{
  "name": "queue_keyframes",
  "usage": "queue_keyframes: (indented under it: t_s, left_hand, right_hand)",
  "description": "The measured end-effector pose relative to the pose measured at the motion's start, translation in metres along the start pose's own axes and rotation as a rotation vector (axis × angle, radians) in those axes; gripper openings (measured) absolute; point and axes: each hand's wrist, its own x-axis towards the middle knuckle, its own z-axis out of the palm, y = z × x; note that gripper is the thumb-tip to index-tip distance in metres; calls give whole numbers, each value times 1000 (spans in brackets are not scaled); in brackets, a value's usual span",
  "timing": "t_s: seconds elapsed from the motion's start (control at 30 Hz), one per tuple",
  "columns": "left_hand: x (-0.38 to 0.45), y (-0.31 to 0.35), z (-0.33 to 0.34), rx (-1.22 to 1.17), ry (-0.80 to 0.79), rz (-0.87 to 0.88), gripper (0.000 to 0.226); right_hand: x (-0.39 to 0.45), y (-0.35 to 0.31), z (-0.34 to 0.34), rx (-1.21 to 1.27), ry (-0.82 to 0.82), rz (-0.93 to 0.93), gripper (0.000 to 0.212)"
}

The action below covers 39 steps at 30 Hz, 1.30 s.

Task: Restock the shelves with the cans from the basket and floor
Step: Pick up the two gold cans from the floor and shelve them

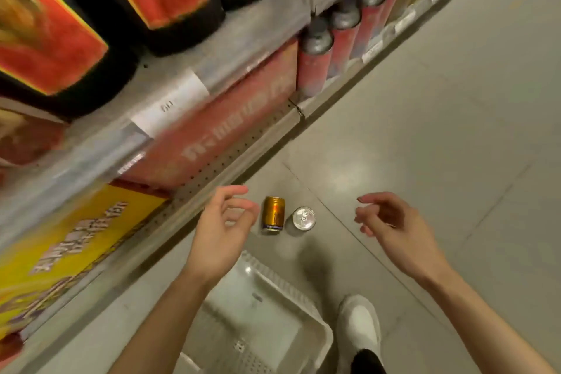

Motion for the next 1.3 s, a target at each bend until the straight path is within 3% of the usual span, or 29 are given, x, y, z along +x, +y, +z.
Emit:
queue_keyframes:
  t_s: [0.2, 0.33, 0.57, 0.63, 0.8, 0.93, 1.17, 1.3]
  left_hand:
    - [89, -112, 46, 94, -38, -58, 36]
    - [127, -156, 62, 195, -89, -108, 52]
    - [169, -189, 91, 391, -181, -222, 87]
    - [174, -194, 97, 409, -206, -251, 89]
    - [180, -201, 105, 357, -239, -308, 82]
    - [182, -203, 107, 351, -255, -350, 62]
    - [177, -190, 99, 292, -171, -295, 58]
    - [166, -164, 87, 255, -134, -156, 56]
  right_hand:
    - [79, 108, 55, -46, -37, -91, 12]
    - [111, 156, 87, -58, -107, -100, 21]
    - [127, 203, 120, -157, -248, -114, 80]
    - [129, 212, 126, -195, -262, -136, 88]
    - [135, 221, 140, -190, -181, -264, 78]
    - [140, 228, 146, -165, -148, -315, 72]
    - [137, 223, 134, -64, -150, -231, 68]
    - [128, 207, 115, 64, -118, -165, 70]
